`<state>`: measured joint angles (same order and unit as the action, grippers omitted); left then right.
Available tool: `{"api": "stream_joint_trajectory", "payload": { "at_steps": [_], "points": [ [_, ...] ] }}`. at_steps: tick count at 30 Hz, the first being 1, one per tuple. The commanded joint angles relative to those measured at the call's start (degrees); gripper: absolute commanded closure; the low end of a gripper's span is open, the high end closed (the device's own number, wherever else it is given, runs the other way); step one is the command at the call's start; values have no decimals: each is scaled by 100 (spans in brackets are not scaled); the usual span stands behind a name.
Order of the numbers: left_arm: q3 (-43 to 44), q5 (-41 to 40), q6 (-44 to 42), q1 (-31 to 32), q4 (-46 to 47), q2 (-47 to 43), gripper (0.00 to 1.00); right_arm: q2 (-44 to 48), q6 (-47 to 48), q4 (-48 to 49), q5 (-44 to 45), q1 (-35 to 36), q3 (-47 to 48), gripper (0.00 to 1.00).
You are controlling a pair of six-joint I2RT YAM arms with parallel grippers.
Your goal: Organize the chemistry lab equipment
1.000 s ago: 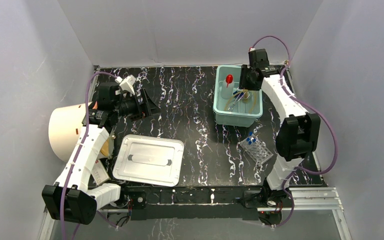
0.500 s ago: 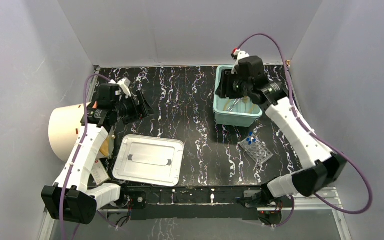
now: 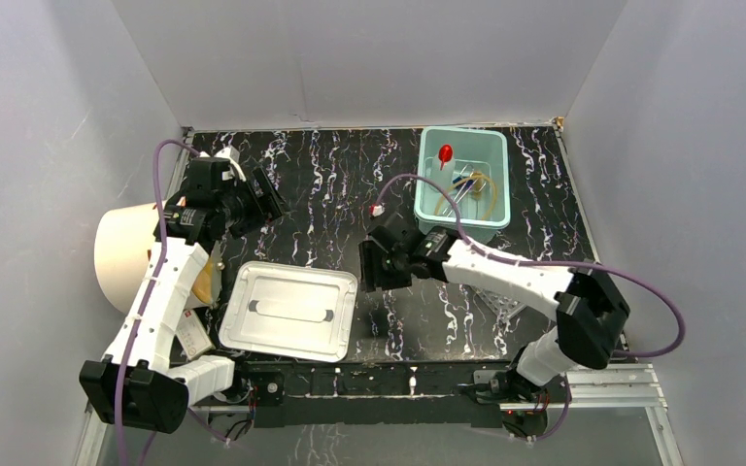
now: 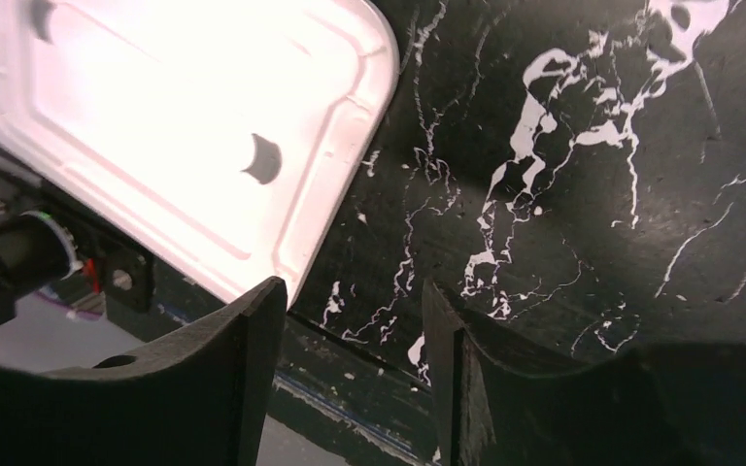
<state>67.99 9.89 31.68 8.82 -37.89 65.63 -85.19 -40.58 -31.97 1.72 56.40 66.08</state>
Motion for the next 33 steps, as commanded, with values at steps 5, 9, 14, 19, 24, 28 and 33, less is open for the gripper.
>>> {"api": "stream_joint_trajectory", "payload": {
  "at_steps": [5,9,14,19,24,28,33],
  "points": [
    [25,-102,130,15,-122,-43,25,-659,-933,799,458,117,-101,35],
    [-13,-90,132,15,-108,-50,24,-1344,-921,606,523,219,347,38],
    [-95,-60,115,15,-106,-80,24,-1834,-874,635,844,363,618,49],
    [-174,-23,139,15,-68,-116,24,-2296,-844,277,1107,411,1022,58],
    [-192,-49,101,15,-78,-136,24,-2430,-873,98,1390,475,1098,69],
    [-243,7,142,15,-73,-129,24,-2506,-862,111,1373,473,1078,85],
    [-440,127,274,15,21,-83,24,-2369,-821,86,1613,477,1088,100]
  ]
}}
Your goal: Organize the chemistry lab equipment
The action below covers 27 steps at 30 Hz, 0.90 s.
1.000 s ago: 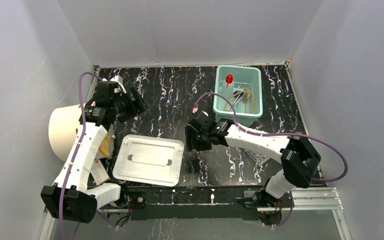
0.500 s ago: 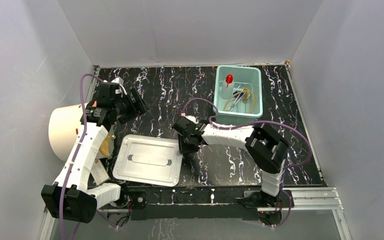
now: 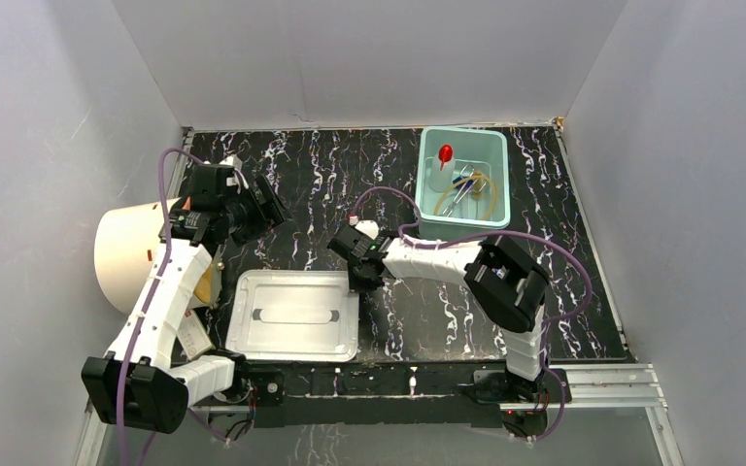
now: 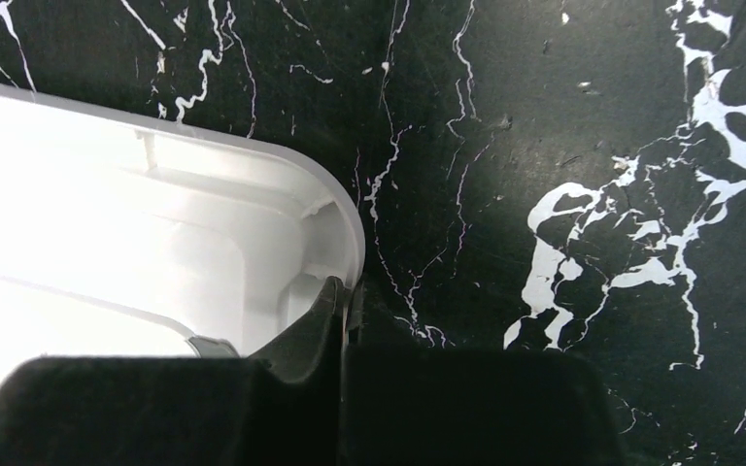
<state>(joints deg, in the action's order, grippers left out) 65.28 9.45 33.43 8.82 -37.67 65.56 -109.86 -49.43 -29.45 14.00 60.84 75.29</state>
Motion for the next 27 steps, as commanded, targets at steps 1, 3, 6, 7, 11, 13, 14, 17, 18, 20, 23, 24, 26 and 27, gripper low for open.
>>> {"api": "stream_joint_trajectory", "payload": {
  "at_steps": [1,3,6,7,11,13,14,17,18,20,23,24,26,27],
  "points": [
    [-201,214,150,15,17,-56,24,208,73,-178,474,31,144,100],
    [-271,305,273,15,50,-22,24,435,65,-200,662,31,67,100],
    [-397,442,481,15,101,-10,24,855,16,-231,1001,31,-144,100],
    [-438,470,556,15,114,4,24,1021,1,-236,1119,33,-239,100],
    [-477,788,833,15,202,138,24,1650,106,-32,1623,28,-615,100],
    [-389,917,965,15,222,258,24,1905,251,79,1838,33,-722,100],
    [-314,972,1024,15,217,321,24,2029,321,114,1947,30,-752,100],
    [-4,1121,1272,23,214,526,24,2348,698,326,2283,31,-821,100],
    [125,1162,1385,31,198,601,24,2452,864,416,2400,29,-839,100],
    [403,1203,1678,45,150,720,24,2685,1443,799,2546,33,-922,100],
    [674,1223,2043,74,90,832,25,2970,2325,1409,2776,32,-1031,100],
    [719,1213,2164,82,85,831,25,3072,2604,1675,2870,33,-1078,100],
    [785,1174,2433,93,90,787,25,3288,3202,2208,2972,29,-1228,100],
    [817,1160,2546,106,102,776,25,3395,3463,2505,3010,33,-1317,100]
  ]
}}
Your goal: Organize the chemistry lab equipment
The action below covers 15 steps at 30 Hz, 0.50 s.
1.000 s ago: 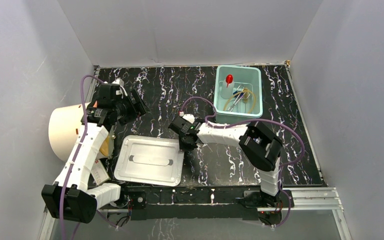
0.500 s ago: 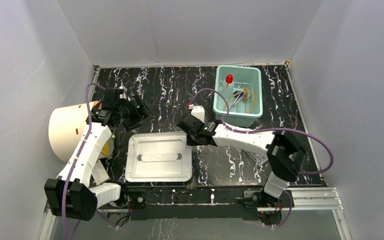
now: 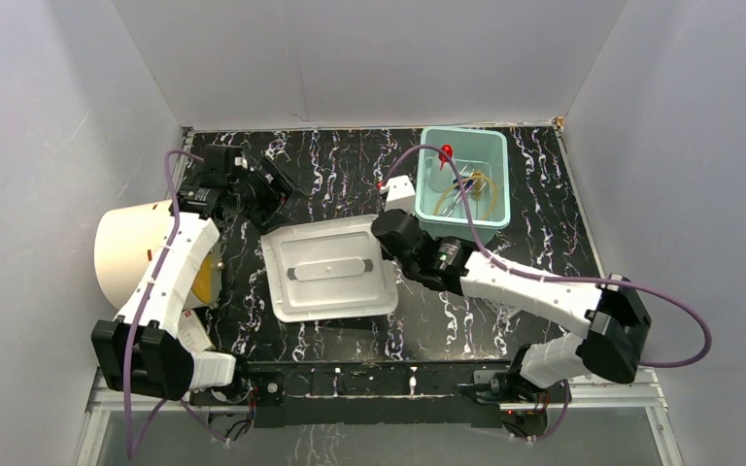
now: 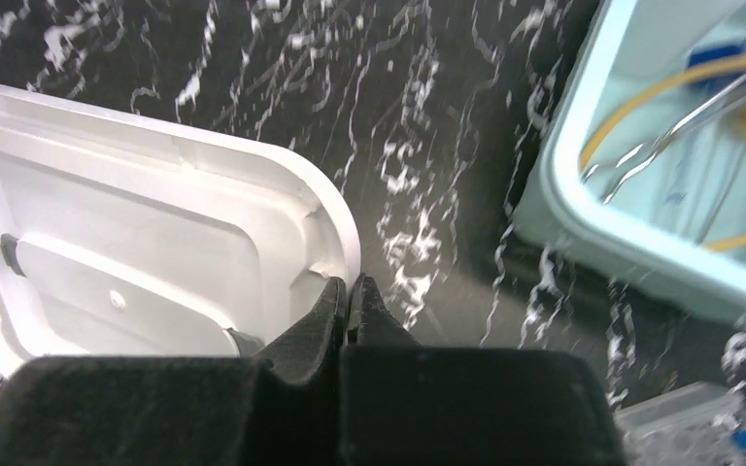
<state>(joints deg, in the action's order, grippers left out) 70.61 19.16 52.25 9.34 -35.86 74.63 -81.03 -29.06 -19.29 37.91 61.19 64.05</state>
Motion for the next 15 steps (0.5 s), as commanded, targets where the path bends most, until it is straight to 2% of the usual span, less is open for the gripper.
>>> {"api": "stream_joint_trajectory", "payload": {
  "at_steps": [1,6,12,15],
  "points": [
    [313,200,796,69,-75,-140,25,615,1705,1791,622,-2,-296,100],
    [120,85,1635,508,59,-418,24,946,2857,3233,596,-4,-642,100],
    [-713,-150,2687,749,422,-1041,24,1045,3708,4111,335,-8,-881,100],
    [-831,-432,2885,753,444,-1186,22,1174,4186,4582,34,-3,-1153,100]
  ]
}}
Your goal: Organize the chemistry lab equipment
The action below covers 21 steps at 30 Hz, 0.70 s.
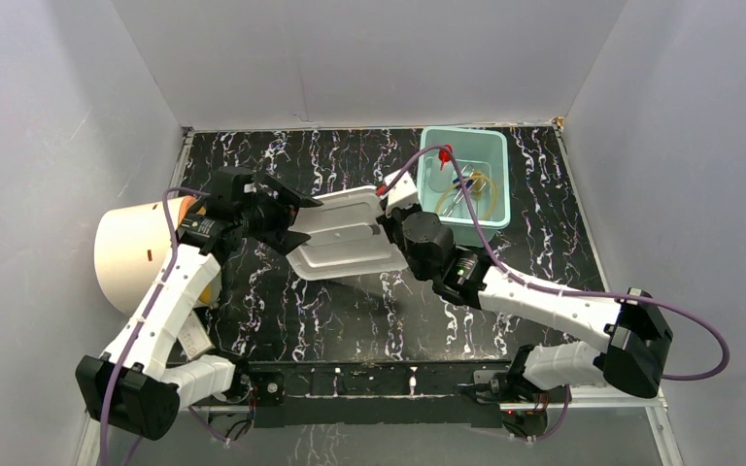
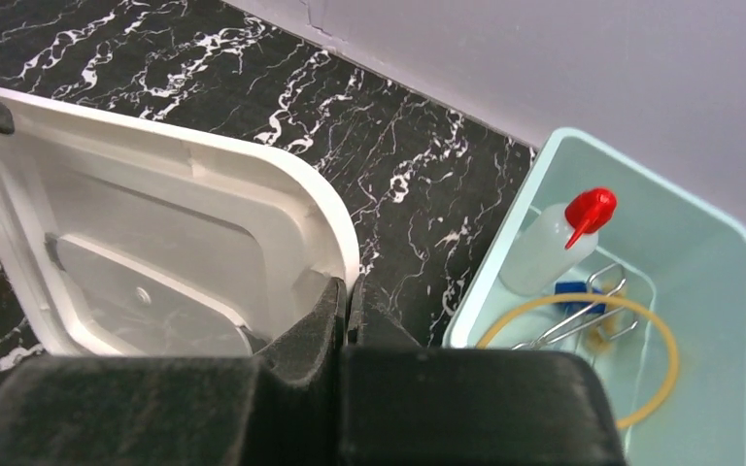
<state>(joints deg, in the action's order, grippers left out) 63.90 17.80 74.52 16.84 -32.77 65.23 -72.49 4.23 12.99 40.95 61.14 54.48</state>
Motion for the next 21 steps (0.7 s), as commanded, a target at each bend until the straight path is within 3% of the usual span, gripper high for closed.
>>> {"api": "stream_joint_trajectory", "payload": {
  "at_steps": [1,8,17,20,21],
  "points": [
    [-152,-396,682,2,145,-274,21,361,994,1453,-339,3,-275,100],
    [224,-865,635,3,203,-282,17,751,1448,1776,-798,-3,-655,100],
    [-243,8,1152,3,498,165,18,941,1570,2132,-1377,-2,-841,100],
    [-139,386,1124,3,525,482,30,1022,1936,2639,-1642,-2,-1154,100],
    [-169,450,1095,3,525,516,41,1050,2067,2792,-1716,2,-1227,100]
  ]
}}
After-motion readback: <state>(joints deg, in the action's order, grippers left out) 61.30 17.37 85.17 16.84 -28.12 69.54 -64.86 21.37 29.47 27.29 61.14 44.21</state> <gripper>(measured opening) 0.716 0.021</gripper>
